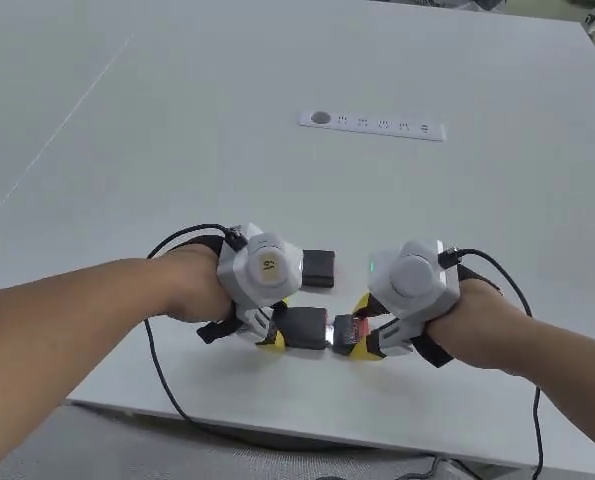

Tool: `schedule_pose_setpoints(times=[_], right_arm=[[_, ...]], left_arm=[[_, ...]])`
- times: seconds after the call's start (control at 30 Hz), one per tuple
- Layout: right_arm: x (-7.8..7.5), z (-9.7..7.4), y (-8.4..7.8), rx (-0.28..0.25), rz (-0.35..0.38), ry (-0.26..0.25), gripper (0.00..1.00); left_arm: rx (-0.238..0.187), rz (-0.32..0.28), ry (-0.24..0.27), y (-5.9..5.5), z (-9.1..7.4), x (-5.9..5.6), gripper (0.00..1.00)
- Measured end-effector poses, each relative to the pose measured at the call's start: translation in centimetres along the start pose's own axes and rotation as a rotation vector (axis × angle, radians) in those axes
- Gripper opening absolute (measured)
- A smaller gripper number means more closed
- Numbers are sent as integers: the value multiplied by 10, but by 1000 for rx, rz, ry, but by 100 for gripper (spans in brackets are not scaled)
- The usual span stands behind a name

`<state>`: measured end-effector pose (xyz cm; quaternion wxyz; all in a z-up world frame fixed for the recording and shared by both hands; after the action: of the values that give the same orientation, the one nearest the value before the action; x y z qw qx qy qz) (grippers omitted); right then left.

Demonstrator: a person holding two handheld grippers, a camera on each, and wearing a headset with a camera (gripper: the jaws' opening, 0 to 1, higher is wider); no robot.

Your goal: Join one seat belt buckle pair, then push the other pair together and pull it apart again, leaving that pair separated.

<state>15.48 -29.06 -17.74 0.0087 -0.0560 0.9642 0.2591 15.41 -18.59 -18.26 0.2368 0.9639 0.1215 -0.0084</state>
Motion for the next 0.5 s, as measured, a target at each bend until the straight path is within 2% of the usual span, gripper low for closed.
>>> schedule_pose_setpoints(times=[0.5], right_arm=[[1, -1, 1, 18, 10, 4, 28]], left_arm=[[-10, -1, 2, -1, 1, -1, 30]])
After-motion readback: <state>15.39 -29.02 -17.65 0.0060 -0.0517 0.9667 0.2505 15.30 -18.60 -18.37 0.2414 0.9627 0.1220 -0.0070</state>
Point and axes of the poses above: the centre of the closed fingertips' face, and the gripper's own axes: z roughly forward along the fingers, x roughly to its left, y roughly out of its top, the point moved 3 cm from there along -z, roughly backward along the fingers, and after that the axes turned 8 degrees about -z, right-handed, at the moved point
